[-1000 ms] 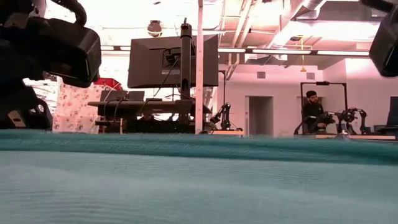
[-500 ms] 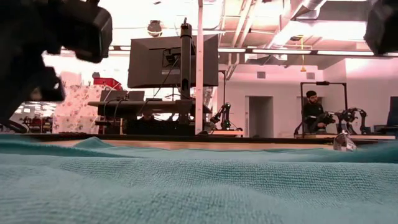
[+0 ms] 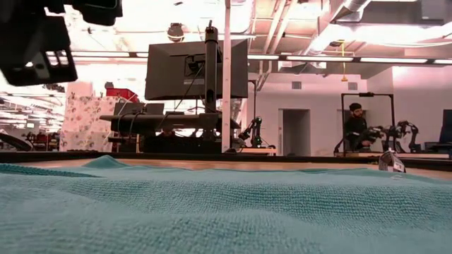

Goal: Roll towel
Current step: Fold the towel

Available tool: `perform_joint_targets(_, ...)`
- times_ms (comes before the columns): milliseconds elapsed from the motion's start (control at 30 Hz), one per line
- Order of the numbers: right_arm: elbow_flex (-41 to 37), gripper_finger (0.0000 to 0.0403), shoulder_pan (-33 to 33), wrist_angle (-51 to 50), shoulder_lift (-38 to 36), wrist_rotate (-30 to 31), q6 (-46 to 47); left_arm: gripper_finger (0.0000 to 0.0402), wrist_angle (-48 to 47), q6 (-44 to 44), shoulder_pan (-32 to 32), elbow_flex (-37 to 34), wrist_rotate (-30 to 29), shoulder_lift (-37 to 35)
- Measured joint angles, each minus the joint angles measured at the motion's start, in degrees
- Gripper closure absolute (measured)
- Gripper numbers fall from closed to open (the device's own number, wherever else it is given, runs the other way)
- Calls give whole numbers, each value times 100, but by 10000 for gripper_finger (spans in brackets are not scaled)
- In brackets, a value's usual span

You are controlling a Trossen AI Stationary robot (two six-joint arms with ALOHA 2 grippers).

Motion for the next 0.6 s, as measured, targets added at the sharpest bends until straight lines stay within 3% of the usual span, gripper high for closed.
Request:
perform_joint_targets(267, 615, 236, 58, -1508, 763, 24, -965, 306, -147, 62, -10, -2, 9, 72)
perform_joint_targets(600, 742, 239, 12, -1278, 1095, 22, -1028, 306, -252, 82, 8, -2, -41, 72)
